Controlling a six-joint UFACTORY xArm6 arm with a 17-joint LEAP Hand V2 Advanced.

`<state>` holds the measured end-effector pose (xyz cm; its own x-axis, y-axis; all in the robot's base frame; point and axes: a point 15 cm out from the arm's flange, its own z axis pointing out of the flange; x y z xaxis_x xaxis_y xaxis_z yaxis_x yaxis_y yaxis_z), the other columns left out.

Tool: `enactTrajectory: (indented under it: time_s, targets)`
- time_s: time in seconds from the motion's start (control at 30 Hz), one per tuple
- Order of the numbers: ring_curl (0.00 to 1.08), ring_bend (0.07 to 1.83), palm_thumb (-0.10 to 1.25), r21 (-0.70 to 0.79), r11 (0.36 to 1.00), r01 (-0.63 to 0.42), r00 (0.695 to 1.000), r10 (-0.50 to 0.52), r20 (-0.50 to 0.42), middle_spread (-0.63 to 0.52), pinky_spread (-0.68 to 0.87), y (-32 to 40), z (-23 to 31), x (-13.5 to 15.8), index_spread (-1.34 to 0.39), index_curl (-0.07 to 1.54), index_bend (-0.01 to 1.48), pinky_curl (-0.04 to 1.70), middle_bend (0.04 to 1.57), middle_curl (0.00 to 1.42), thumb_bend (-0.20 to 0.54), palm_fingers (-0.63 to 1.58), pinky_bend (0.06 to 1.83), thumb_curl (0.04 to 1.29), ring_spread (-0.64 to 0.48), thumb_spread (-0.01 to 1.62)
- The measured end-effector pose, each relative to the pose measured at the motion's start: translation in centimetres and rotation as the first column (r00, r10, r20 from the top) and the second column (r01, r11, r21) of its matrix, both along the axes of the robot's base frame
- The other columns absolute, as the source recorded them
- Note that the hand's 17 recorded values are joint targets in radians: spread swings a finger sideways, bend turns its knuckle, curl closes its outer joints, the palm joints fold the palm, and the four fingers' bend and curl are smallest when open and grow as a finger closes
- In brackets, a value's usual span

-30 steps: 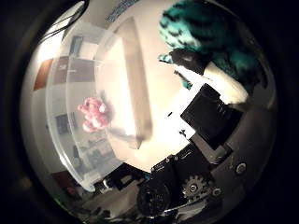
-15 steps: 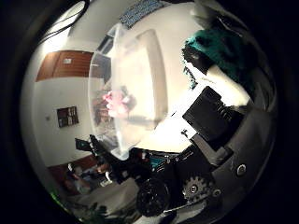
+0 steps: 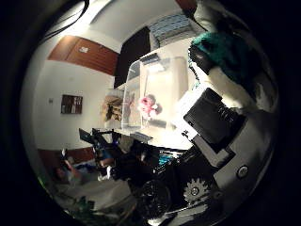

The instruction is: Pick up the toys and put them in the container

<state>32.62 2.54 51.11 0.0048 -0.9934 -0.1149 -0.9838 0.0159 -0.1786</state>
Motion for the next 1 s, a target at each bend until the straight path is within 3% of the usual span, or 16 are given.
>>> enactTrajectory:
  time_s: [0.3, 0.67, 1.0]
  targets:
    - [0.93, 1.34, 1.06, 0.014, 0.988, -0.151, 0.989, 0.151, -0.003, -0.25, -0.22, 9.7, 1.7, 0.1, -0.33, 1.08, 1.02, 1.16, 1.22, 1.1, -0.015, 0.89, 1.25, 0.74, -0.29, 0.91]
    - [0.94, 1.32, 1.06, -0.018, 0.953, -0.301, 0.953, 0.3, -0.038, -0.25, -0.23, 19.3, 0.4, 1.3, -0.33, 1.08, 1.01, 1.17, 1.21, 1.1, -0.015, 0.9, 1.24, 0.74, -0.29, 0.91]
    - [0.95, 1.31, 1.03, -0.053, 0.943, -0.328, 0.944, 0.327, -0.028, -0.25, -0.23, 22.0, -1.5, 3.5, -0.34, 1.09, 1.0, 1.17, 1.2, 1.1, -0.021, 0.91, 1.23, 0.74, -0.3, 0.92]
